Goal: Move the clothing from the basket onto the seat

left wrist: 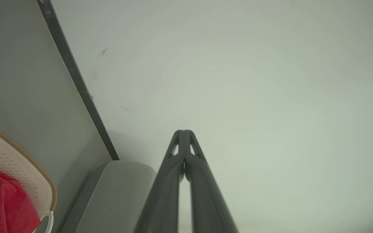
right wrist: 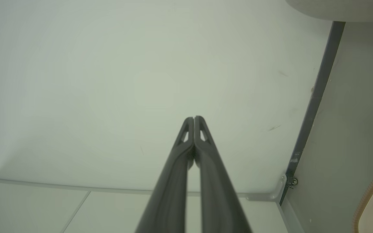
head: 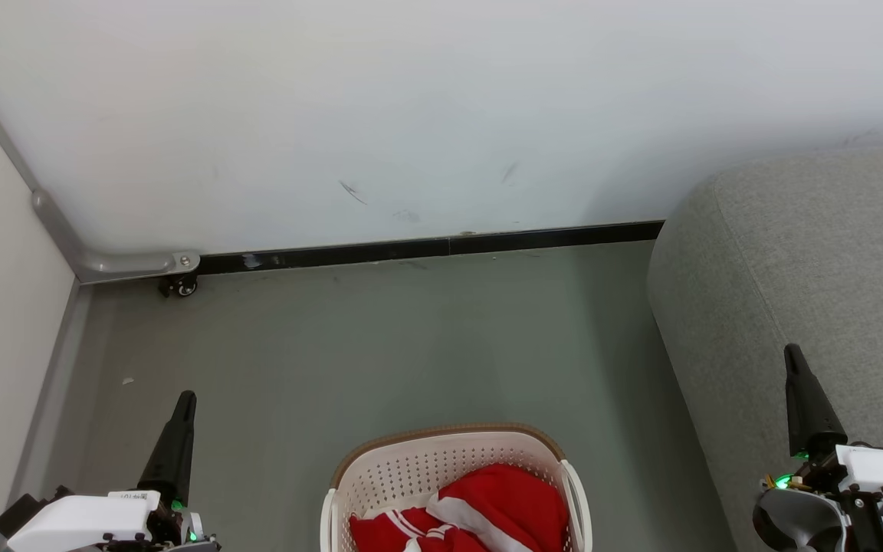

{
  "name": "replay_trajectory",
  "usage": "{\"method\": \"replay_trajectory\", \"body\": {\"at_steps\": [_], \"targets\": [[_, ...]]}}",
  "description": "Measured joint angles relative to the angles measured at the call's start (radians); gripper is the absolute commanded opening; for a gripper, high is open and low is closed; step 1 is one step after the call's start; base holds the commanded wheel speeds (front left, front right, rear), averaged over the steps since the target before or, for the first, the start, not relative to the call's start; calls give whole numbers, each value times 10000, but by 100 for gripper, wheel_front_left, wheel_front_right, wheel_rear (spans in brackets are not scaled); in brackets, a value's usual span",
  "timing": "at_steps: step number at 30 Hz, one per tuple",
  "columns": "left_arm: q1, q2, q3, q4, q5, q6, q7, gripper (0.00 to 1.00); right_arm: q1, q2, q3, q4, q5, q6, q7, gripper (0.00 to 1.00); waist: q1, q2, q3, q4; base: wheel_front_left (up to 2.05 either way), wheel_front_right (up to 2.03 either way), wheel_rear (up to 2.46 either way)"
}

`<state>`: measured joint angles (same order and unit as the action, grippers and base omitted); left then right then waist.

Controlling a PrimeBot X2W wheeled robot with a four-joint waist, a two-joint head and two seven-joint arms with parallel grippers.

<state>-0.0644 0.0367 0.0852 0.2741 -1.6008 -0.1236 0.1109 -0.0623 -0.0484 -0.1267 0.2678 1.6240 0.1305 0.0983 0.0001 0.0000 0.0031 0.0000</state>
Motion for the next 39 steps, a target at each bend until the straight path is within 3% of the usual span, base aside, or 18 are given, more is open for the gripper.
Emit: {"method": "replay_trajectory", "body": {"at_steps": [39], "targets": [[0,0,0,0,-2,0,0,0,0,2,-4,0,0,0,0,0,0,0,0,0,0,0,0]]}}
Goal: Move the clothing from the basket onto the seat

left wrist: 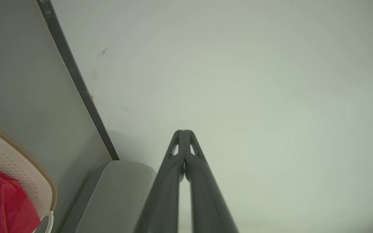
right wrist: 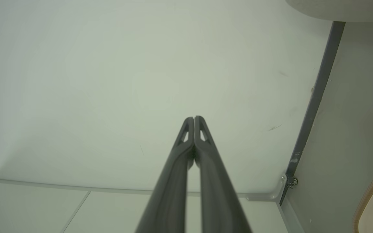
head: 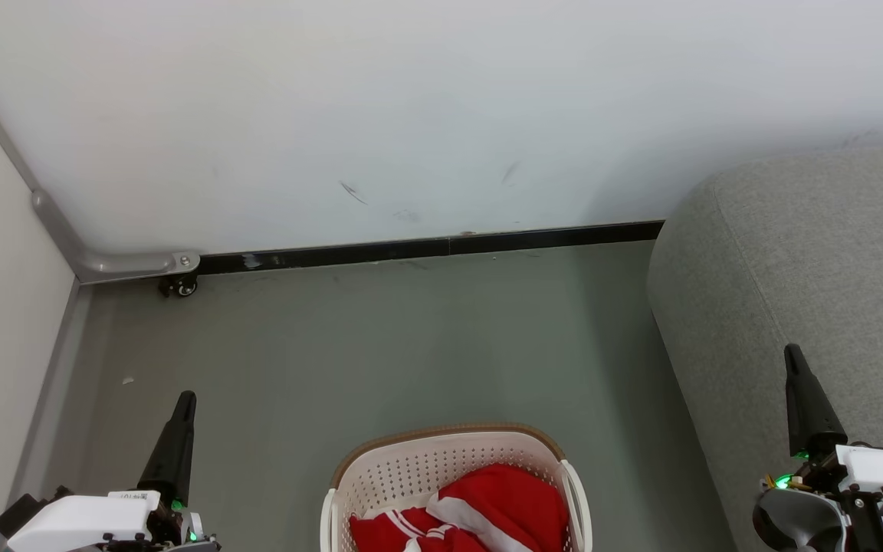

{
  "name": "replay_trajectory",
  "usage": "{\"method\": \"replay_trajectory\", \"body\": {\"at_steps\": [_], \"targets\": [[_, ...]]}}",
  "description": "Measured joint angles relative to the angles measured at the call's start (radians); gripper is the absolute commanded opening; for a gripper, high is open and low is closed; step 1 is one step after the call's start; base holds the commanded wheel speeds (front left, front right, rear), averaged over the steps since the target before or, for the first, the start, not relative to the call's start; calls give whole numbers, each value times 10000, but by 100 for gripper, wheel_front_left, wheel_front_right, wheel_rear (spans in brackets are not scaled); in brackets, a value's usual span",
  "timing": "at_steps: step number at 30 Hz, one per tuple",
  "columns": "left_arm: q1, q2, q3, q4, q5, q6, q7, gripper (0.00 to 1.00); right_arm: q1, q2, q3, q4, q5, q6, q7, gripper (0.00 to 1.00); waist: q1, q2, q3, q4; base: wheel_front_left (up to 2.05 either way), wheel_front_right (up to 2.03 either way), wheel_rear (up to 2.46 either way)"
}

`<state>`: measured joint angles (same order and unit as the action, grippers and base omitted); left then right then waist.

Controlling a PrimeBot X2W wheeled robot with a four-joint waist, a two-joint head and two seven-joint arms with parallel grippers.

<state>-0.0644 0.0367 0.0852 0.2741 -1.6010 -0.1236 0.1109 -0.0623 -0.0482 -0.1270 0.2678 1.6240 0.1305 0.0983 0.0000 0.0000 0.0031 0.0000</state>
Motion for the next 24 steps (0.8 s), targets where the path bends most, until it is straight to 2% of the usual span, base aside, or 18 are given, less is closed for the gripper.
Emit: {"method": "replay_trajectory", "body": {"at_steps": [17,18,24], "targets": [[0,0,0,0,0,0,0,0,0,2,-2,0,-54,0,0,0,0,0,0,0,0,0,0],[0,0,0,0,0,0,0,100,0,2,-2,0,-54,0,0,100,0,0,0,0,0,0,0],[368,-199,-36,596,6,6,-8,100,523,178,40,543,-50,0,-4,100,0,0,1,-1,0,0,0]]}}
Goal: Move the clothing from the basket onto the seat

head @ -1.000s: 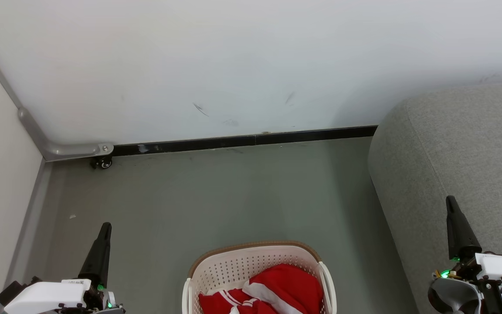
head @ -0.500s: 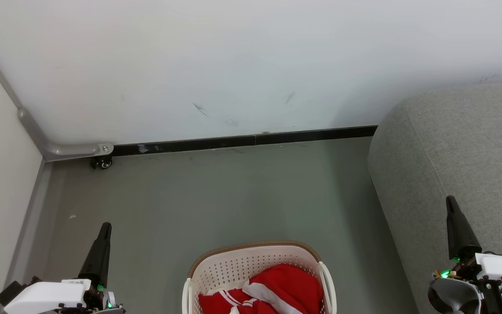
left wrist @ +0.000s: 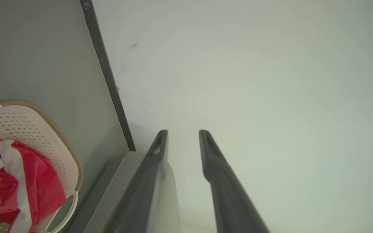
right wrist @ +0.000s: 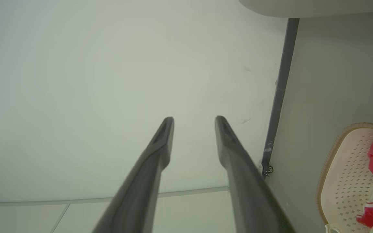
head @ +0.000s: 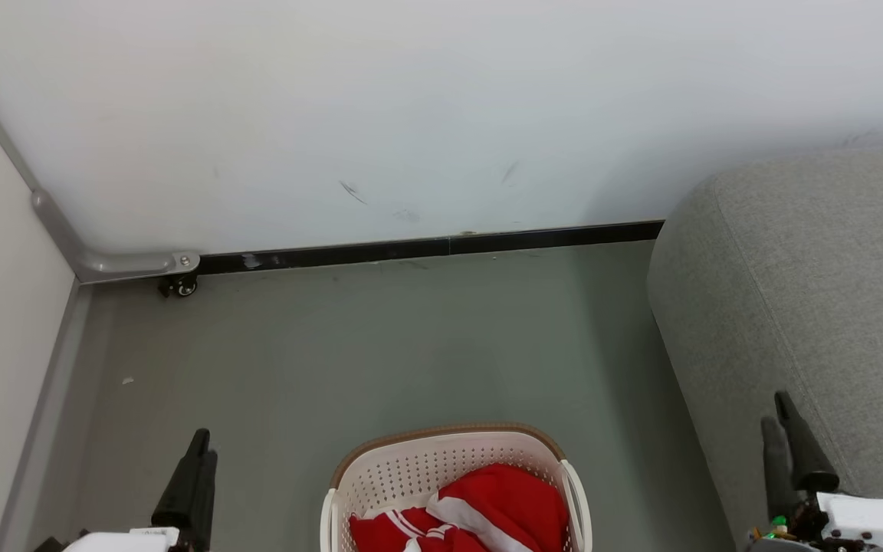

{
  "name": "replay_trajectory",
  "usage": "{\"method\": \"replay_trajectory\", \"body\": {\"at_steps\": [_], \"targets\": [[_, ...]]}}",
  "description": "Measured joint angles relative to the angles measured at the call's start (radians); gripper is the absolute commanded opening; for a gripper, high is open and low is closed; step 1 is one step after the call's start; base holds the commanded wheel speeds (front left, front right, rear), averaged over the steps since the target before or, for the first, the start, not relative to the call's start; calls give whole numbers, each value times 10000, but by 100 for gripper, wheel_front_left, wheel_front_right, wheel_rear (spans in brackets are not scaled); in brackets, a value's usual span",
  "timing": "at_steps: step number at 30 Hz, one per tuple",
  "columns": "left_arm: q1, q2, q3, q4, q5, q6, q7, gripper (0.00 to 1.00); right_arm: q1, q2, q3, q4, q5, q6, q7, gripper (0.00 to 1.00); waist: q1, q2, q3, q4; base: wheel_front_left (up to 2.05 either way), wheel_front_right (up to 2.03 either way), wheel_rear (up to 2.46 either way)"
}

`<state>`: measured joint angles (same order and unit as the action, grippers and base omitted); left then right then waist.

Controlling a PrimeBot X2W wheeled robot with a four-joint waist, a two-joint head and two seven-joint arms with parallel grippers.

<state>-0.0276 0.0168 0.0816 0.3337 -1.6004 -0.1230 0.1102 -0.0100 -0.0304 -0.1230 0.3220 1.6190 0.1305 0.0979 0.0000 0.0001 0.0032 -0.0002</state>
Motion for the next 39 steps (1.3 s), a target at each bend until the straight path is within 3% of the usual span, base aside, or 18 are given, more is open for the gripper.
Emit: {"method": "replay_trajectory", "body": {"at_steps": [14,20,30,39], "targets": [[133,-17,-407,-40,165,0,-439,100,216,27,311,-40,-199,0,-387,100,0,0,-2,-2,0,0,0],[134,8,-575,-117,711,2,-662,100,255,13,460,-119,-759,0,-617,100,10,0,-9,2,0,0,0],[133,146,-759,-407,2130,90,-1024,100,254,-96,535,-305,-2284,0,-936,100,86,0,-53,16,0,0,0],[131,385,-1233,-729,4278,318,-1375,100,255,-96,642,-487,-3990,0,-1271,100,163,0,-148,41,0,0,0]]}}
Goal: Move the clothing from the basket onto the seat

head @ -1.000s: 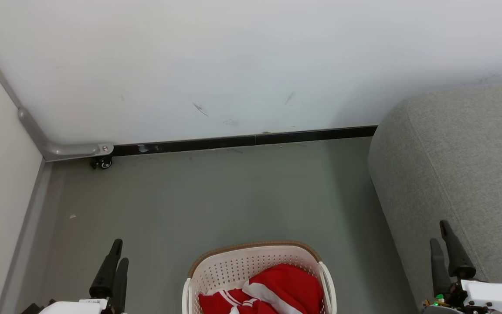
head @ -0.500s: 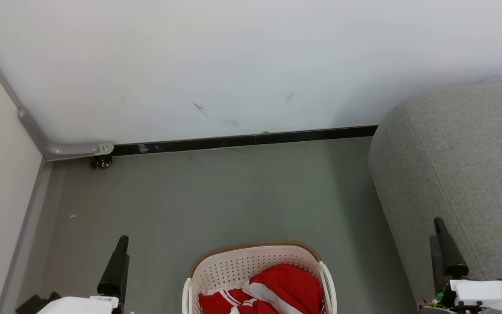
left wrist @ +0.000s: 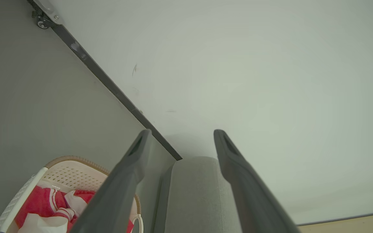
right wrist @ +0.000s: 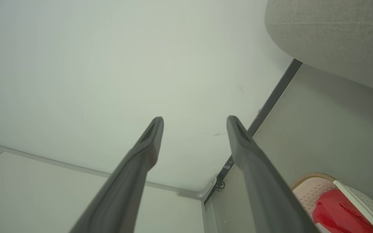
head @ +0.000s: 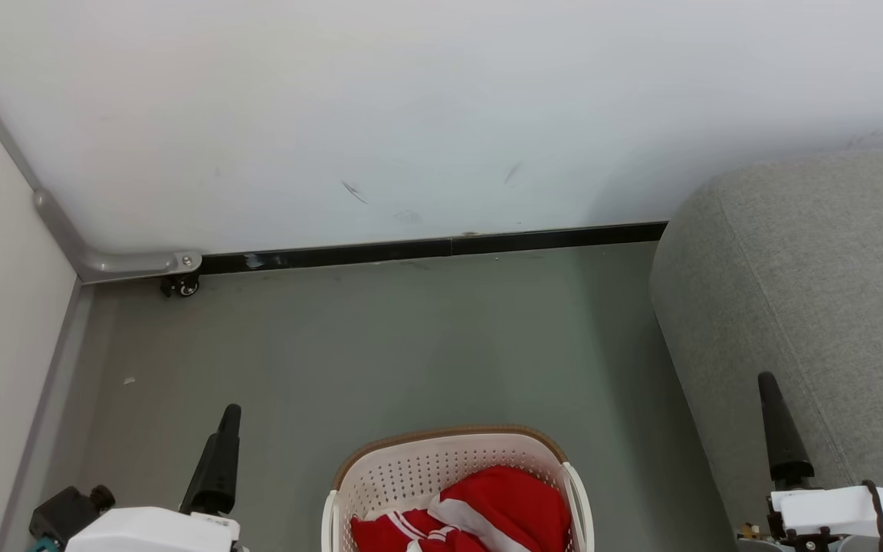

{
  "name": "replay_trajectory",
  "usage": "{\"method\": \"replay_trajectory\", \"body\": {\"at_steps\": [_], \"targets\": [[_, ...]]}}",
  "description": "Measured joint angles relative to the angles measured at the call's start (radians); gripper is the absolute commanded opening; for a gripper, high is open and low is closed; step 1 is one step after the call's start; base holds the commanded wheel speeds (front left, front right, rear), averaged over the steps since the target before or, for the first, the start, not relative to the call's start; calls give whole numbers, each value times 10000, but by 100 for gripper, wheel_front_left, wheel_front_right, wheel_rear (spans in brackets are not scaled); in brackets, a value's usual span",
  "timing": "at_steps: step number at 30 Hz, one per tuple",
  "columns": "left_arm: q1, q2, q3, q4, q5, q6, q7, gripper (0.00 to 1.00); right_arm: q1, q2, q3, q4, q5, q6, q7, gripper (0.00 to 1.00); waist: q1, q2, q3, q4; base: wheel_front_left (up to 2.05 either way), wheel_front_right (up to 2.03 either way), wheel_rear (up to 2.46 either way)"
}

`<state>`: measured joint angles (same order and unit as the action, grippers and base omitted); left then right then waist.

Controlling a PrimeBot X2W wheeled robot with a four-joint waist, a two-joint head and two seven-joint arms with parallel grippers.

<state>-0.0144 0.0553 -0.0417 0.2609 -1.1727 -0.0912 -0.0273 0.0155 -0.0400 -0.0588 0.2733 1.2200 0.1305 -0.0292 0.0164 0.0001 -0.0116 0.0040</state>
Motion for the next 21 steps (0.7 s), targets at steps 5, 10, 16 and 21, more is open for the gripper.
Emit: {"method": "replay_trajectory", "body": {"at_steps": [5,10,16,21], "targets": [[-1,21,-316,-128,1020,174,-151,100,8,-4,142,-63,-982,0,-196,100,10,0,-46,18,0,0,0],[-1,88,-623,-268,2111,389,-355,100,20,-25,359,-77,-2046,0,-385,100,2,0,-84,37,0,0,0],[-1,167,-1026,-376,3375,619,-560,100,118,-36,527,-6,-3336,0,-585,100,-46,0,-115,59,0,0,0],[0,267,-1337,-372,4406,894,-717,100,213,-35,604,94,-4378,0,-731,100,-91,0,-129,72,0,0,0]]}}
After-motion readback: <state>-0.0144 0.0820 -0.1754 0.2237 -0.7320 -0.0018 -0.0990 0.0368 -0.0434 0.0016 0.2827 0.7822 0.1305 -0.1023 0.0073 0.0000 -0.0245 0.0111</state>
